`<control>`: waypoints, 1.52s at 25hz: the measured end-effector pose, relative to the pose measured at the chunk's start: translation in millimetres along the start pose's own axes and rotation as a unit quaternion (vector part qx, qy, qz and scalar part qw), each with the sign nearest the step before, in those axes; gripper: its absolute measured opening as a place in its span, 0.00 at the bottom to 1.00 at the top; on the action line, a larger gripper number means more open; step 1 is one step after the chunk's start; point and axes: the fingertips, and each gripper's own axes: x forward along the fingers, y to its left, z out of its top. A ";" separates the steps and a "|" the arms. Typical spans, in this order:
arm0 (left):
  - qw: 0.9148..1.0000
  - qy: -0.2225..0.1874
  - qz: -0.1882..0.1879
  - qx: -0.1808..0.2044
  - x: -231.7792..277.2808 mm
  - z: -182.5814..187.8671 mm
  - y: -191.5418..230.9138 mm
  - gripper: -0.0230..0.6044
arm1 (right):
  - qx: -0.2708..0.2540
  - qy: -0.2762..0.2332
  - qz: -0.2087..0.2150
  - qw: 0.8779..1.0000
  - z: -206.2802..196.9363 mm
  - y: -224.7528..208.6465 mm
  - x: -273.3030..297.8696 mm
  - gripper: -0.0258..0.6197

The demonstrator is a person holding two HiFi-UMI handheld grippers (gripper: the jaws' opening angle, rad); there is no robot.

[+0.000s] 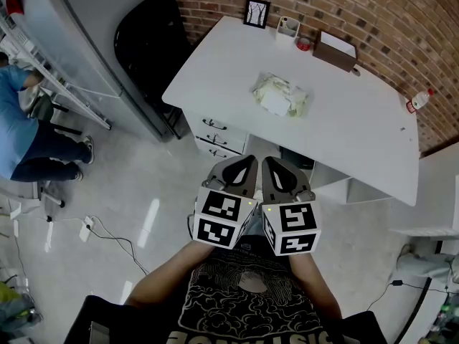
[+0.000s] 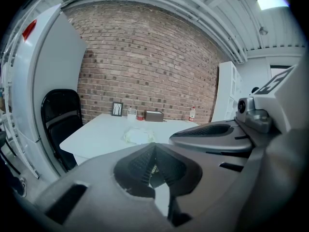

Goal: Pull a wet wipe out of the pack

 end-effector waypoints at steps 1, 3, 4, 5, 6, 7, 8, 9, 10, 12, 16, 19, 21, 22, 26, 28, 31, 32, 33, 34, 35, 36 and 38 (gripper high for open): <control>1.000 0.002 0.001 0.000 3.4 1.0 1.2 0.05 | 0.001 0.001 0.001 1.000 1.0 -2.5 3.0 0.07; 1.000 0.006 0.002 0.000 11.6 3.0 4.2 0.05 | 0.003 0.003 0.003 1.000 2.5 -8.8 10.1 0.07; 1.000 0.008 0.003 -0.001 16.6 3.7 5.9 0.05 | 0.004 0.004 0.004 1.000 2.8 -12.5 14.1 0.07; 1.000 0.010 0.003 -0.002 22.1 4.4 7.4 0.05 | 0.005 0.005 0.005 1.000 2.8 -16.6 18.2 0.07; 1.000 0.011 0.004 -0.003 28.0 4.8 8.9 0.05 | 0.006 0.006 0.006 1.000 2.7 -20.8 22.4 0.07; 1.000 0.012 0.004 -0.005 34.1 5.2 10.3 0.05 | 0.006 0.008 0.007 1.000 2.8 -25.1 26.6 0.07; 1.000 0.014 0.005 -0.006 40.2 5.7 11.6 0.05 | 0.006 0.009 0.007 1.000 3.2 -29.6 30.7 0.07; 1.000 0.015 0.004 -0.008 46.4 6.9 12.5 0.05 | 0.007 0.010 0.008 1.000 3.9 -34.2 35.0 0.07; 1.000 0.017 0.003 -0.008 52.5 8.7 13.2 0.05 | 0.007 0.013 0.008 1.000 4.7 -39.3 39.3 0.07; 1.000 0.021 0.004 -0.010 65.3 12.3 15.4 0.05 | 0.009 0.017 0.010 1.000 6.3 -49.8 48.6 0.07; 0.999 0.030 0.007 -0.017 93.4 18.4 23.1 0.05 | 0.013 0.025 0.014 0.999 9.1 -70.8 68.5 0.07; 0.999 0.037 0.010 -0.021 112.2 21.5 28.7 0.05 | 0.017 0.031 0.018 0.999 8.8 -85.0 82.5 0.07; 0.999 0.043 0.012 -0.024 123.7 21.9 31.2 0.05 | 0.020 0.036 0.020 0.999 7.8 -94.4 90.9 0.07; 0.999 0.047 0.013 -0.025 129.3 22.0 32.0 0.05 | 0.022 0.038 0.021 0.999 7.2 -99.3 94.7 0.07; 0.998 0.053 0.018 -0.021 152.0 26.7 34.1 0.05 | 0.025 0.045 0.029 0.998 5.2 -118.4 109.2 0.07; 0.998 0.056 0.020 -0.018 163.1 29.4 35.9 0.05 | 0.027 0.049 0.036 0.998 4.3 -126.2 116.5 0.07; 0.998 0.062 0.022 -0.015 178.4 32.0 38.1 0.05 | 0.031 0.053 0.044 0.997 3.9 -137.4 126.9 0.07; 0.998 0.065 0.024 -0.015 183.4 33.1 38.9 0.05 | 0.034 0.053 0.048 0.997 4.1 -141.4 130.6 0.07; 0.997 0.067 0.026 -0.014 188.5 34.3 39.6 0.05 | 0.038 0.054 0.052 0.996 4.3 -145.6 134.3 0.07; 0.997 0.068 0.028 -0.013 193.8 35.7 40.1 0.05 | 0.043 0.055 0.056 0.996 4.2 -150.3 138.0 0.07; 0.997 0.070 0.031 -0.013 198.8 37.0 40.4 0.05 | 0.048 0.056 0.060 0.995 4.1 -155.2 141.4 0.07; 0.997 0.071 0.034 -0.014 203.2 37.8 40.5 0.05 | 0.052 0.056 0.063 0.995 3.8 -159.8 144.2 0.07; 0.996 0.075 0.040 -0.015 209.1 38.3 41.8 0.05 | 0.052 0.057 0.069 0.995 3.8 -166.5 149.5 0.07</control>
